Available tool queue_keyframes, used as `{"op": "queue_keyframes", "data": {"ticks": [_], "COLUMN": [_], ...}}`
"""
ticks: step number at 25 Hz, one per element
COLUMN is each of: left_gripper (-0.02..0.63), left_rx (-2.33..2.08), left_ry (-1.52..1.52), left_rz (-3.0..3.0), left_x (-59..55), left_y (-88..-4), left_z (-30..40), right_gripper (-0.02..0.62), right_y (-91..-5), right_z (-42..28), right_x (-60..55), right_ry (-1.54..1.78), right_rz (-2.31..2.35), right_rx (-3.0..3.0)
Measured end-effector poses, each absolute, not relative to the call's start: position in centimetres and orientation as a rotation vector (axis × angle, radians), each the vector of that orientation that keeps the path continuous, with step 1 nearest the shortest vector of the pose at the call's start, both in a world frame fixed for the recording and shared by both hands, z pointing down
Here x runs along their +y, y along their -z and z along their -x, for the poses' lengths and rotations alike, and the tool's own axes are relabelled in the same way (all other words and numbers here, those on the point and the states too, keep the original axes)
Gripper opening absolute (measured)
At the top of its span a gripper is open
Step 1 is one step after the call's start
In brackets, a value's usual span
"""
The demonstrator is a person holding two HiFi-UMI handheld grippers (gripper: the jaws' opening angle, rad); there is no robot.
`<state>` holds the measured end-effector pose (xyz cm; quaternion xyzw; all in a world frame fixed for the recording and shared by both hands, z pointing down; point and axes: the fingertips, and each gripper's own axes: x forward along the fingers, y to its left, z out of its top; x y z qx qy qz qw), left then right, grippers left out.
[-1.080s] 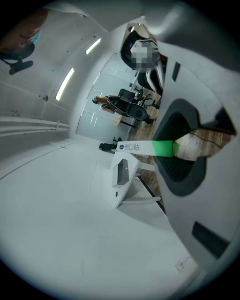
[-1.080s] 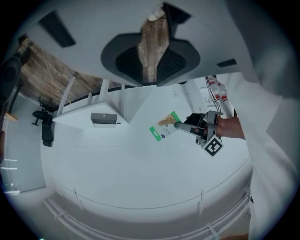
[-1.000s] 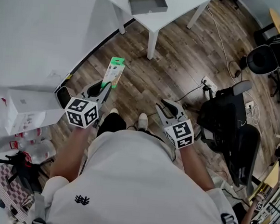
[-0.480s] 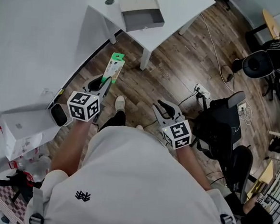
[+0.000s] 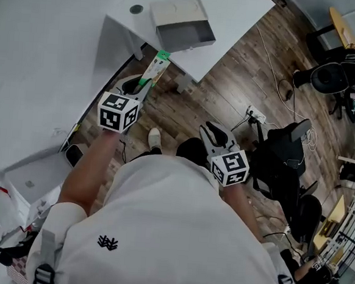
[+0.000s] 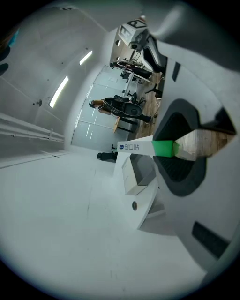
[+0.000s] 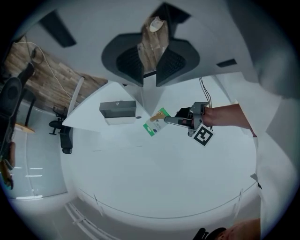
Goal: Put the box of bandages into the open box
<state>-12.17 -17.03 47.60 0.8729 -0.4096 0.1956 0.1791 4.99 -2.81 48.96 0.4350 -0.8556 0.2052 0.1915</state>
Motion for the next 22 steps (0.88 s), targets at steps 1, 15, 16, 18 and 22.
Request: {"op": "queue_keyframes", "data": {"ticks": [1, 15, 16, 18, 22], "left_gripper": [0.092, 0.093, 0.094, 0.093, 0.094], "left_rx": [-1.152, -1.265, -1.274, -1.286, -1.299], "left_ry": [-0.559, -0.719, -0.733, -0.771, -0.83], "left_rz": [-2.469, -2.417, -2.408, -2.388, -2.36], "left_x": [-17.8, -29.8, -30.2, -31.2, -33.2], "left_y": [-47.8, -50.9, -51.2, -51.9, -53.9], "left_z": [12.0, 7.8, 7.6, 7.1, 5.8], "right_gripper": [0.086, 0.086, 0.086, 0.086, 0.086], "right_y": [-48.9, -49.2, -49.2, -49.1, -49.2], "right_z": [-5.1, -11.3, -11.9, -13.0, -15.3], "right_x": [-2.9, -13.4, -14.4, -16.3, -19.6], "right_ry": [-0.586, -0.568, -0.563, -0.554, -0.551], "right_rz": [-1.231, -1.168, -1.154, -1.136, -1.121], "right_rx": [-2.395, -2.42, -2.428, -2.446, -2.465]}}
